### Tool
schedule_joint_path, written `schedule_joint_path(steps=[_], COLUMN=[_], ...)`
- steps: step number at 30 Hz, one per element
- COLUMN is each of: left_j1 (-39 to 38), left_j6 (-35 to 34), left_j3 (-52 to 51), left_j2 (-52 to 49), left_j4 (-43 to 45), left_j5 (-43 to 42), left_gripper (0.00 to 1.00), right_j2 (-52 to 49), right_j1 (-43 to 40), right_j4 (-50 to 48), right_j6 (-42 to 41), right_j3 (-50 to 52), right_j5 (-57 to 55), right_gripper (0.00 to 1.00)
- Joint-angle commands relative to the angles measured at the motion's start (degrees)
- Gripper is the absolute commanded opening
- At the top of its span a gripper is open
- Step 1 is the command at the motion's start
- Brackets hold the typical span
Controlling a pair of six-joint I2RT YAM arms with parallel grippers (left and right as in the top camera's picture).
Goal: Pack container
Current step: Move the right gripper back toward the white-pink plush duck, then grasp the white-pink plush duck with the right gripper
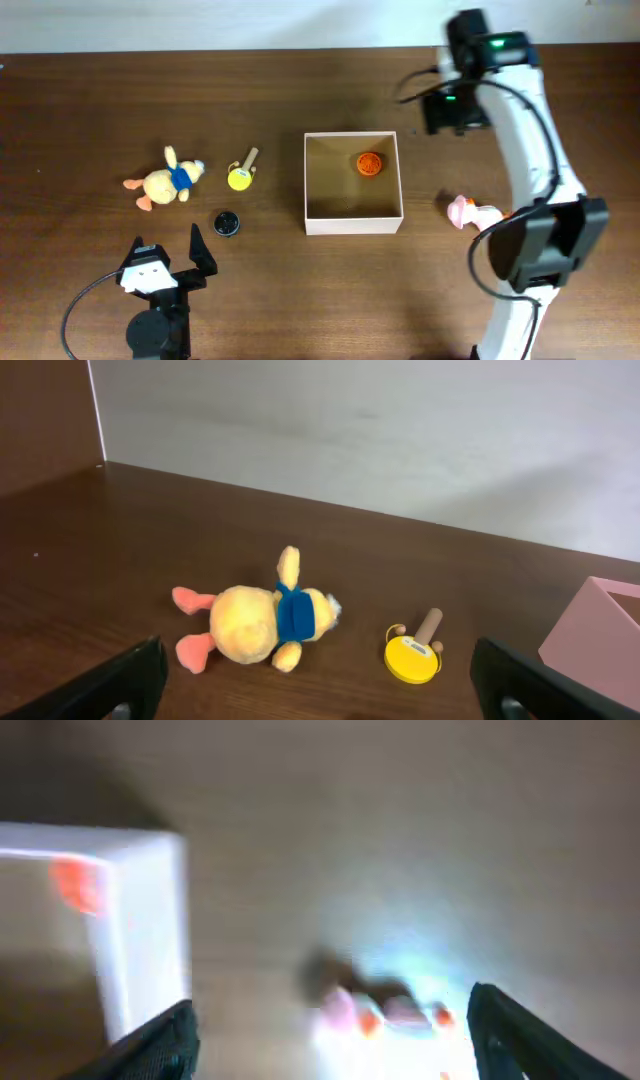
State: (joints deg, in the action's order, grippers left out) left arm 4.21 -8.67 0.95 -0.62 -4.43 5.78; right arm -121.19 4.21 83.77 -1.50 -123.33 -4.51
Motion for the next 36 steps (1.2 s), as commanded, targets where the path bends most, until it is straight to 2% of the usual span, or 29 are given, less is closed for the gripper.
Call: schedule_joint_path(steps=[1, 7, 11, 20, 29, 33, 36], left_j1=[0.1, 0.1, 0.1, 0.1, 0.1, 0.1, 0.1], left_j6=[-0.5, -0.4, -0.4, -0.4, -0.4, -0.4, -0.4], left_j3=[-0.4, -0.4, -0.4, -0.4, -0.4, -0.4, -0.4], left_j2=[0.2, 0.2, 0.2, 0.2, 0.2, 0.2, 0.2], left_j4=[0.1, 0.1, 0.1, 0.1, 0.1, 0.1, 0.1], left_j5=[-0.2, -0.2, -0.2, -0.2, -0.2, -0.2, -0.2], left_gripper=[0.99, 0.99, 0.99, 0.99, 0.99, 0.99, 0.99], right_j2=[2.0, 2.0, 2.3, 3.4, 7.7, 8.0, 8.0], right_j1=[-3.9, -5.7, -5.7, -5.7, -5.9, -5.9, -5.8], right_j4=[3.5, 8.6, 8.8, -1.5, -9.7, -12.9, -16.4], right_j6=[-1.2, -1.2, -1.2, -2.2, -2.2, -2.2, -2.2], right_j3=[-0.2, 0.6, 6.5, 26.4, 40.7, 44.1, 45.3], right_j5=[-1.2, -1.2, -1.2, -0.5, 0.0, 0.0, -0.1], right_gripper=[0.78, 0.81, 0.81, 0.81, 0.82, 0.81, 0.77])
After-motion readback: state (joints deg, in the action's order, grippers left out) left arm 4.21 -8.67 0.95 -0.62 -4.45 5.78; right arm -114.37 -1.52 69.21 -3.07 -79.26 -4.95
